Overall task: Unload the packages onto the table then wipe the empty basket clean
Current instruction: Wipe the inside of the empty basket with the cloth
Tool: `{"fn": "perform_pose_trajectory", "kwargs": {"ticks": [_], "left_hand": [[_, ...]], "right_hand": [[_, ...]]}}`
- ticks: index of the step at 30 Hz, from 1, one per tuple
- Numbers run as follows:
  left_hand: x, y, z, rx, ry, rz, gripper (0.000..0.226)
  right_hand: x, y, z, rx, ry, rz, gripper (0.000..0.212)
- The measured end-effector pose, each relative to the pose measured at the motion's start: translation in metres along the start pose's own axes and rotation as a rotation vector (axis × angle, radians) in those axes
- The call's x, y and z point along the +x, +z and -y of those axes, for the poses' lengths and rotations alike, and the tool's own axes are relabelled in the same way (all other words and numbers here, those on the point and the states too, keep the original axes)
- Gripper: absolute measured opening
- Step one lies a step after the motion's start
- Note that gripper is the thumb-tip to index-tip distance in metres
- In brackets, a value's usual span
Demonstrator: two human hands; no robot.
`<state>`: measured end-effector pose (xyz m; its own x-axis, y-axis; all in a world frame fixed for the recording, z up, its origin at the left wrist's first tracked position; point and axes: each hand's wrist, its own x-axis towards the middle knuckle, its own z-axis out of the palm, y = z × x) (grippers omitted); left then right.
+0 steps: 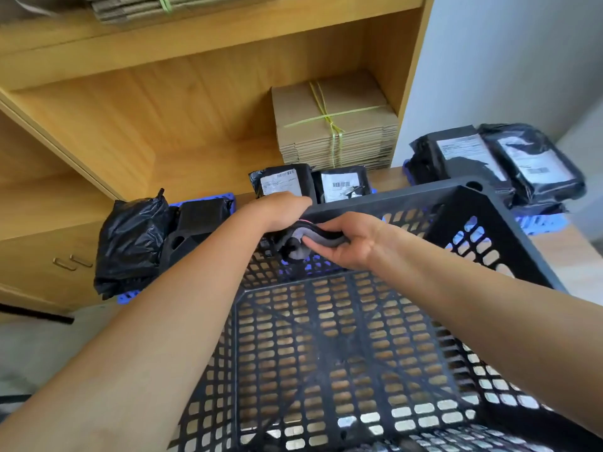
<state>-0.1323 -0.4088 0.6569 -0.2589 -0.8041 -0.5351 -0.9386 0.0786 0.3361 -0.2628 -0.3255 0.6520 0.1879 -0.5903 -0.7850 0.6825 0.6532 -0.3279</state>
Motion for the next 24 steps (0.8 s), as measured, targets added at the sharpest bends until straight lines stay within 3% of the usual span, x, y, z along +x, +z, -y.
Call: {"fn": "perform_pose_trajectory", "kwargs": {"ticks": [5, 11, 17, 24], "left_hand": [[-0.006, -0.002, -0.002, -0.059, 0.019, 0.028, 0.030], [-0.004, 0.000, 0.000, -0.009, 0.041, -0.011, 0.035], [-0.006, 0.001, -0.001, -0.057, 0.030, -0.073, 0.035], [-0.007, 0.011, -0.021, 0.066, 0.022, -0.326, 0.026]], "right_hand": [[-0.020, -0.006, 0.009, -0.121, -0.111, 0.041, 0.014], [-0.035, -0.049, 0.007, -0.306, -0.417, 0.090, 0.019], [-0.003, -0.115, -0.022, -0.483, -0.101, -0.184, 0.015], [0.057, -0.131, -0.032, -0.455, -0.024, -0.356, 0.016]]}}
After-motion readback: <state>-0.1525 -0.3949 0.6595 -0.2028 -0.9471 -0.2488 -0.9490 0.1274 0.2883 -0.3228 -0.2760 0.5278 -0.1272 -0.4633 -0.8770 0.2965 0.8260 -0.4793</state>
